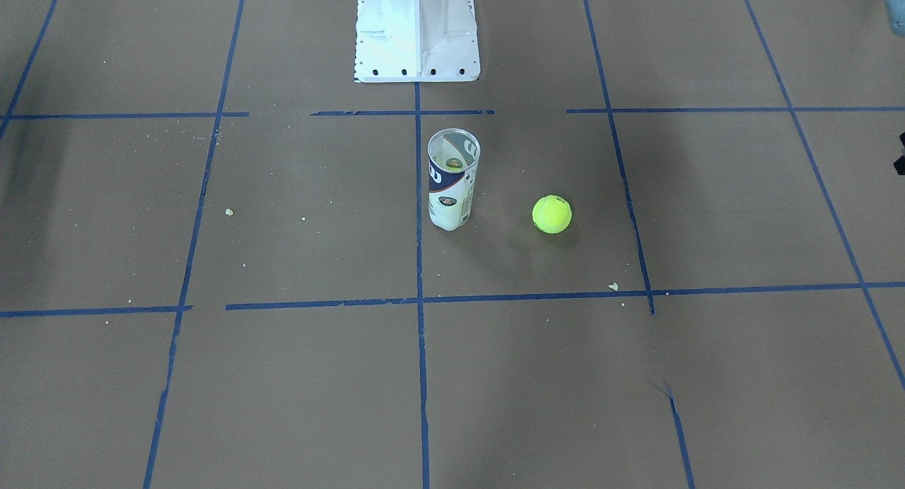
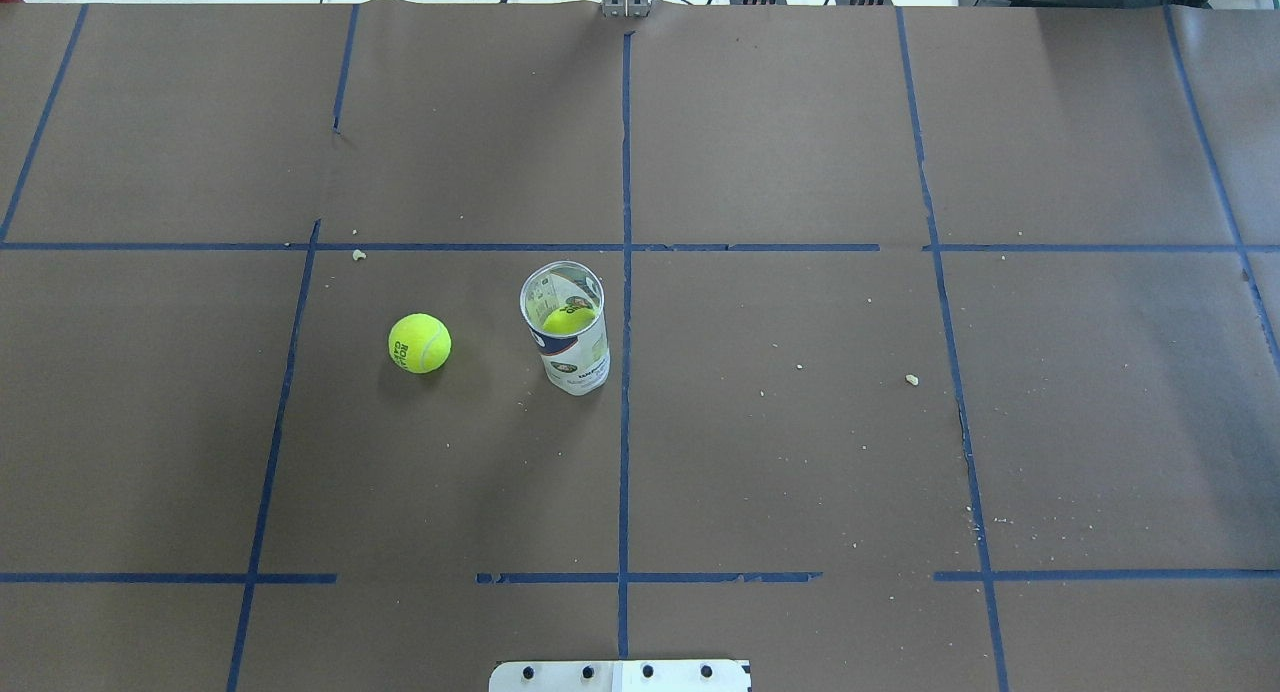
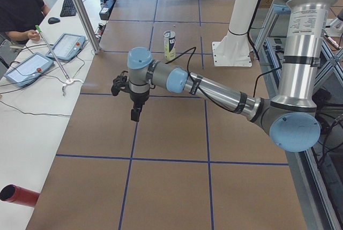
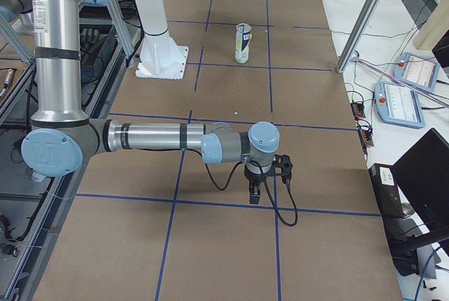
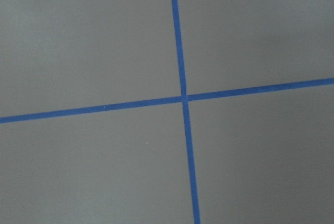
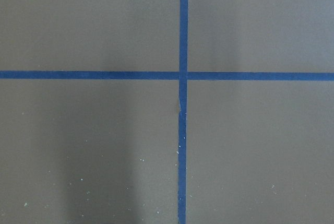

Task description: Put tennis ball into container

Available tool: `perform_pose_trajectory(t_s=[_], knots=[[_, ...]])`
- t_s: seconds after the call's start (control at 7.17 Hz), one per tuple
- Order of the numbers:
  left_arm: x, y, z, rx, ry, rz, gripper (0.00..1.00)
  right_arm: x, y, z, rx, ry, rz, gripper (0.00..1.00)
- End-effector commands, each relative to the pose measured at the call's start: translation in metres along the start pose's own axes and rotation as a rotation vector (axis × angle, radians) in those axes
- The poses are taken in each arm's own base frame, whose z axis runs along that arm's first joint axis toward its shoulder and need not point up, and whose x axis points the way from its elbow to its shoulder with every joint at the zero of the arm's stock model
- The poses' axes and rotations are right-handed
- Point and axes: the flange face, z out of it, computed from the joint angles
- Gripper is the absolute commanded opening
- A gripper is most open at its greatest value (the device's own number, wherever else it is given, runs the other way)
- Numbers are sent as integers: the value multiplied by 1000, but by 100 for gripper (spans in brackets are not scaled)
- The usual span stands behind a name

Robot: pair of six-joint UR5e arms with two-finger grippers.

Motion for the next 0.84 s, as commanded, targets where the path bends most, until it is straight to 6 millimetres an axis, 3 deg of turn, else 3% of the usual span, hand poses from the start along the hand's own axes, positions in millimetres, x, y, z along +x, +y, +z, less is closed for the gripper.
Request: perform_pose_trajectory(t_s=[0.0, 0.28, 0.42, 0.56, 0.7], knots=[[133, -26, 15, -44, 71, -45, 100, 0, 0, 0, 0, 0, 0, 100], [246, -17, 21, -109, 121, -125, 100, 0, 0, 0, 0, 0, 0, 100], [308, -7, 46, -140, 110, -194, 100, 0, 0, 0, 0, 0, 0, 100], [340, 0, 69, -90, 38, -216, 100, 0, 0, 0, 0, 0, 0, 100], [353, 4, 93, -92, 46, -219, 100, 0, 0, 0, 0, 0, 0, 100]])
